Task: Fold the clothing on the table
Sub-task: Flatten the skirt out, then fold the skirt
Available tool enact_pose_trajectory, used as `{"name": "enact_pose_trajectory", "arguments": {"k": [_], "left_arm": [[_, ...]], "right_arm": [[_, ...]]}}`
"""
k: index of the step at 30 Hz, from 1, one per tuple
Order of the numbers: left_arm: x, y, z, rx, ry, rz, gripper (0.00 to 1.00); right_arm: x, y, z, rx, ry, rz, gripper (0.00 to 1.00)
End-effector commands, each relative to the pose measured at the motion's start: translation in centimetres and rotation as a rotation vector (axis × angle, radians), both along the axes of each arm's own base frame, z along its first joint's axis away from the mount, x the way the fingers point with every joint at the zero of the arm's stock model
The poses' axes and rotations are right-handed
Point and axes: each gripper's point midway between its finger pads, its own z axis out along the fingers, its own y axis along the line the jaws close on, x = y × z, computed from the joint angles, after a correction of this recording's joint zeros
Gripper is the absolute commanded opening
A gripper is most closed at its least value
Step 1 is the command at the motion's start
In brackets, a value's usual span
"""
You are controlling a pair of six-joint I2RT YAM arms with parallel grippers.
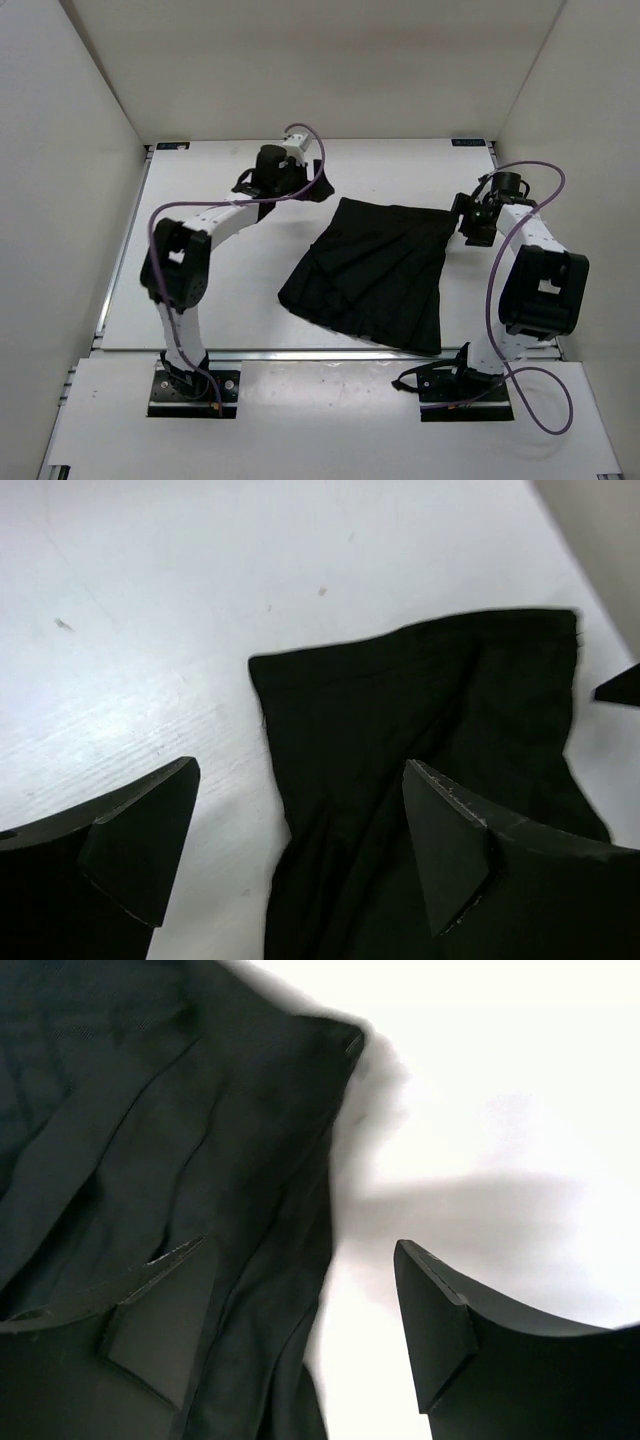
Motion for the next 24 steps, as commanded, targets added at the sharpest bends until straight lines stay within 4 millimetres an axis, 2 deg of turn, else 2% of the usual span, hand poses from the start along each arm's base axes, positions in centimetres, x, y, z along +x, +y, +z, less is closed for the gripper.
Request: {"name": "enact_pose_trajectory", "arguments": {"k": [1, 3, 6, 8, 11, 12, 13, 16, 20, 21, 22, 24], "left_arm": [[0.4, -2.6, -2.9, 0.038, 0.051, -0.057, 0.93], [1.5, -3.1, -4.2, 0.024, 0.078, -0.046, 0.94], [1.9, -4.4, -6.4, 0.018, 0.111, -0.061, 0.95], [2.7, -4.3, -7.3, 0.015, 0.128, -0.049, 0.93], [3.1, -4.5, -10.1, -0.013, 0.192, -0.047, 0.93], [3.4, -4.5, -10.1, -0.032, 0.191, -0.049, 0.93], [3.2, -4.4, -11.0, -0.031, 0.211, -0.047, 0.93], [3.5, -4.7, -11.5, -0.047, 0.220, -0.054, 0.93], [3.2, -5.9, -11.9, -0.056, 0.235, -0.081, 0.91], [3.0, -6.2, -12.8, -0.050, 0.248, -0.086, 0.90], [2.7, -6.9, -12.6, -0.053, 0.250, -0.105, 0.89], [2.3, -7.4, -13.4, -0.051, 0.271, -0.112, 0.88]], "right_arm": [[3.2, -1.3, 1.7, -0.036, -0.081, -0.007, 0.69], [4.6, -1.2, 1.9, -0.031, -0.101, -0.012, 0.69], [6.2, -0.3, 2.2, 0.001, -0.132, -0.005, 0.69], [6.9, -0.1, 2.3, 0.012, -0.144, -0.014, 0.69], [7.6, 0.5, 1.7, 0.035, -0.129, -0.011, 0.67], [8.0, 0.3, 1.9, 0.033, -0.136, -0.014, 0.66], [8.0, 0.4, 1.2, 0.035, -0.116, -0.022, 0.66], [8.0, 0.5, 0.6, 0.044, -0.091, -0.025, 0.65], [8.2, 0.1, -0.2, 0.047, -0.069, -0.044, 0.62], [8.5, 0.0, 0.0, 0.033, -0.072, -0.050, 0.62], [8.3, 0.0, -0.2, 0.030, -0.060, -0.048, 0.62], [8.1, 0.2, -0.1, 0.022, -0.061, -0.043, 0.62]]}}
